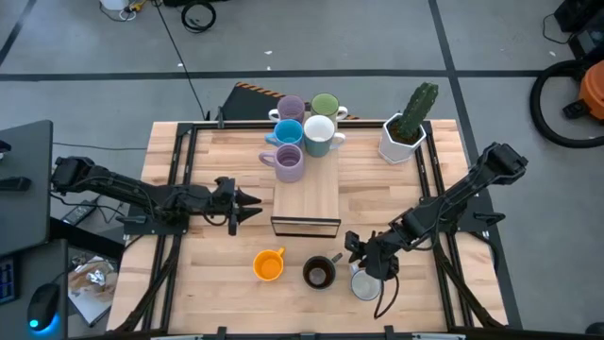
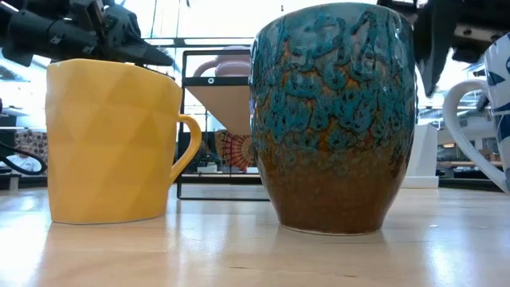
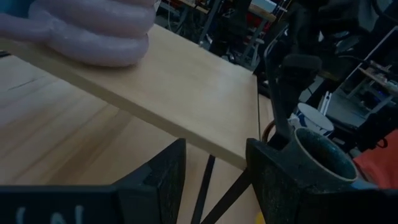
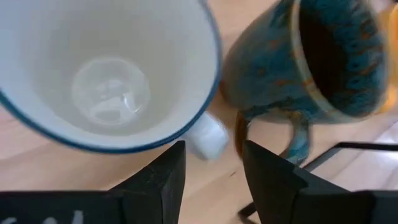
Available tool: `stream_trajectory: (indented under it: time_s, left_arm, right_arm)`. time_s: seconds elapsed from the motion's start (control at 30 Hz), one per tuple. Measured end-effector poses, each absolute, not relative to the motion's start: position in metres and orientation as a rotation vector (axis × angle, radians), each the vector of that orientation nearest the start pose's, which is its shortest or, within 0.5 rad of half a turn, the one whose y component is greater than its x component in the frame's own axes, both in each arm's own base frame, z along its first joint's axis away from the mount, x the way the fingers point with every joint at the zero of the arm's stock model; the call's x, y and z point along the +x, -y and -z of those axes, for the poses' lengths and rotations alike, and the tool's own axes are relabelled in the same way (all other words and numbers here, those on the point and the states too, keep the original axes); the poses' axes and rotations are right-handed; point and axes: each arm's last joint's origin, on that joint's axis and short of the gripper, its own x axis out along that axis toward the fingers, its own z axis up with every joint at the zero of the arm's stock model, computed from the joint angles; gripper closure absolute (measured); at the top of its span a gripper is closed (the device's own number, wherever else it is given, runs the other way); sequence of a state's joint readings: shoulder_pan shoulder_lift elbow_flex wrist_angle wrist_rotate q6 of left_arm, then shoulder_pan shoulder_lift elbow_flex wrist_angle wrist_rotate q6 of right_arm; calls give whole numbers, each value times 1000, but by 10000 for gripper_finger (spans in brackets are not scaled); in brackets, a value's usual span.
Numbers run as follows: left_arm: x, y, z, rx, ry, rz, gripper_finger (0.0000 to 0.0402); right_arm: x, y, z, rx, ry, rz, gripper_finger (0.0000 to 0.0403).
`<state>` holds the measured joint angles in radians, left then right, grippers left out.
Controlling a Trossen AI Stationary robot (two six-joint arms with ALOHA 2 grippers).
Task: Place coffee mugs
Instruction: Put the light blue mug on the shelf
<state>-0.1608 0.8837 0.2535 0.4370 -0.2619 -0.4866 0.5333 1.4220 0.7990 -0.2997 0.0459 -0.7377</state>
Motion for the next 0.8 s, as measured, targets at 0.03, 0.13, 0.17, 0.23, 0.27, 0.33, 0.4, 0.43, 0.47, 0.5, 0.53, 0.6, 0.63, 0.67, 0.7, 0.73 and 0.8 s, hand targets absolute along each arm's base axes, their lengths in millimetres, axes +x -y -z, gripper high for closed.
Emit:
stream_trajectory:
  time_s: [0.03,0.13,0.17,0.23,0.27,0.33,0.4,0.43,0.47,0.5,0.53,0.6,0.63,0.67,0.7,0.73,0.8]
  left_arm:
    - [179,21,-193,-443,-165,-146,228]
    - [178,21,-191,-441,-178,-149,228]
    - [178,21,-192,-441,-178,-148,228]
    - [178,21,-192,-441,-177,-148,228]
    - [178,21,-192,-441,-177,-149,228]
    - [178,21,-192,-442,-177,-148,228]
    - [178,21,-192,-442,-177,-148,228]
    - [178,21,-192,-442,-177,-148,228]
    - [178,21,-192,-442,-177,-148,228]
    - [178,21,-192,-442,-177,-148,228]
    - [178,21,-192,-442,-177,-148,228]
    - [178,21,-192,-442,-177,-148,228]
    - [178,21,-192,-442,-177,-148,228]
    - [178,21,-192,-442,-177,-148,228]
    - [178,21,-192,-443,-177,-148,228]
    - [178,21,-192,-443,-177,-148,228]
    - [178,21,-192,-443,-176,-148,228]
  right_arm:
    - [235,-137,-191,-939,-697,-765,241]
    - [234,-137,-185,-923,-681,-732,246]
    - [234,-137,-184,-915,-674,-724,248]
    - [234,-137,-182,-896,-666,-713,250]
    - [234,-137,-182,-884,-663,-707,251]
    - [235,-137,-182,-856,-659,-686,254]
    - [235,-137,-182,-826,-667,-668,259]
    - [235,-137,-182,-805,-673,-658,262]
    - [235,-137,-182,-784,-679,-649,266]
    - [235,-137,-182,-762,-685,-639,270]
    - [235,-137,-182,-747,-692,-626,275]
    - [235,-136,-182,-716,-712,-585,286]
    - [234,-136,-182,-707,-722,-564,292]
    - [234,-136,-181,-700,-731,-551,298]
    - [233,-136,-181,-694,-738,-538,304]
    - [233,-137,-181,-688,-742,-530,311]
    - [232,-138,-181,-675,-745,-527,323]
